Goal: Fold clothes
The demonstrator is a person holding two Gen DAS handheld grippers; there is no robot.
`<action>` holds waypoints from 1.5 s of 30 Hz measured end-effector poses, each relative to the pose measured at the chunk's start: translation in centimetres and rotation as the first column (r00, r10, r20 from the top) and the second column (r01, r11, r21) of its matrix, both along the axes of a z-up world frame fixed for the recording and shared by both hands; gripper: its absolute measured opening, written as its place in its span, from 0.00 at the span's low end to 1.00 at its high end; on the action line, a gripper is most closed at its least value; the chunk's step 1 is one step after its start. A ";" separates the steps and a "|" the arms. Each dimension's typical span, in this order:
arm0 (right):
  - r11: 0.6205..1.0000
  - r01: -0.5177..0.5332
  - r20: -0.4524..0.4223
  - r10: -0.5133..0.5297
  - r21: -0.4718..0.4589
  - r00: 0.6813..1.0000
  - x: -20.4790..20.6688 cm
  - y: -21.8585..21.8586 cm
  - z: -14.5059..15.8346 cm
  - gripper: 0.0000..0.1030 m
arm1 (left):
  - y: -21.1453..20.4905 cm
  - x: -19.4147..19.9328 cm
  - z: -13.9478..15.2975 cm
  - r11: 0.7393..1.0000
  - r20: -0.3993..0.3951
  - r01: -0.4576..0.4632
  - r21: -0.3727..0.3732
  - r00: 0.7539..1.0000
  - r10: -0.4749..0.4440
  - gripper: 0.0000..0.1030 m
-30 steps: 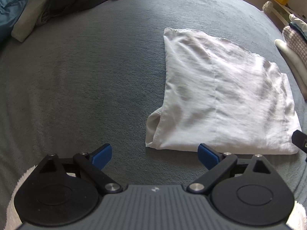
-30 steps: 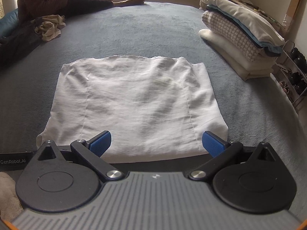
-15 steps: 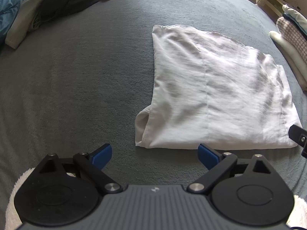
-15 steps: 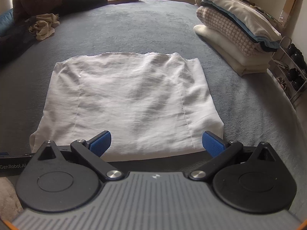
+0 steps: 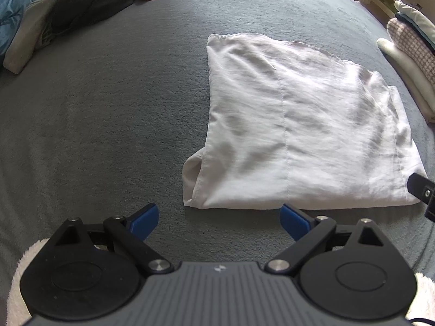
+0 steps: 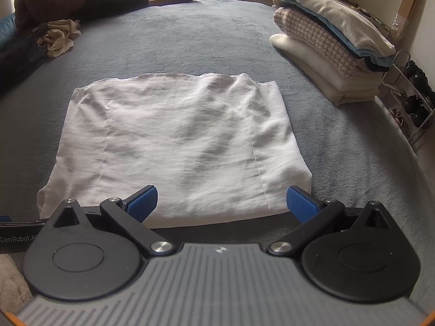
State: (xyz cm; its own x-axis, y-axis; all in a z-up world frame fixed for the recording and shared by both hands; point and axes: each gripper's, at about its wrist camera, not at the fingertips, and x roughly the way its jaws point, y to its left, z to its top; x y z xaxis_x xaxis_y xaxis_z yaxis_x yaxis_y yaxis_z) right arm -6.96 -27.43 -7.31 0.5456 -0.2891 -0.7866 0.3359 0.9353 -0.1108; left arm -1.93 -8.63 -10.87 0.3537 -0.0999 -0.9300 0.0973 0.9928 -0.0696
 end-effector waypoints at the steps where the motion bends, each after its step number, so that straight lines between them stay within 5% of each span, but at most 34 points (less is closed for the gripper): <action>1: 1.000 0.000 0.000 0.000 -0.001 1.000 0.0 0.0 0.0 0.99 | 0.0 0.0 0.0 1.000 0.001 0.000 0.000 1.000 0.000 0.94; 8: 1.000 -0.003 0.003 0.003 -0.009 1.000 0.0 0.1 0.0 0.99 | 0.3 0.0 0.2 1.000 0.013 -0.001 -0.013 1.000 0.001 0.94; 12: 1.000 -0.026 0.017 0.026 -0.016 1.000 -0.1 0.4 0.0 0.99 | 2.5 -0.2 0.9 0.991 0.097 -0.006 -0.136 0.995 0.020 0.94; 17: 0.973 -0.229 0.060 0.228 0.009 0.972 0.2 3.4 -0.4 0.99 | 7.0 0.5 1.3 0.968 0.111 -0.095 -0.234 0.986 0.124 0.96; 21: 0.873 -0.488 0.081 0.487 -0.002 0.870 0.9 8.5 -1.8 0.99 | 10.1 1.5 1.8 0.954 0.123 -0.184 -0.238 0.968 0.217 0.96; 26: 0.648 -0.744 0.000 0.754 -0.166 0.657 1.4 16.3 -5.0 0.97 | 12.3 2.8 2.2 0.949 0.137 -0.254 -0.184 0.950 0.281 0.95; 32: 0.508 -0.825 -0.095 0.835 -0.248 0.542 2.5 20.2 -8.7 0.92 | 12.3 3.0 2.0 0.956 0.136 -0.218 -0.194 0.960 0.247 0.93; 37: 0.536 -0.817 -0.071 0.826 -0.211 0.560 3.9 19.7 -9.8 0.88 | 12.1 3.7 1.3 0.959 0.122 -0.185 -0.213 0.969 0.214 0.89; 45: 0.625 -0.773 0.006 0.778 -0.107 0.628 5.7 18.2 -10.0 0.53 | 11.6 5.9 0.3 0.936 0.093 -0.173 -0.307 0.973 0.211 0.83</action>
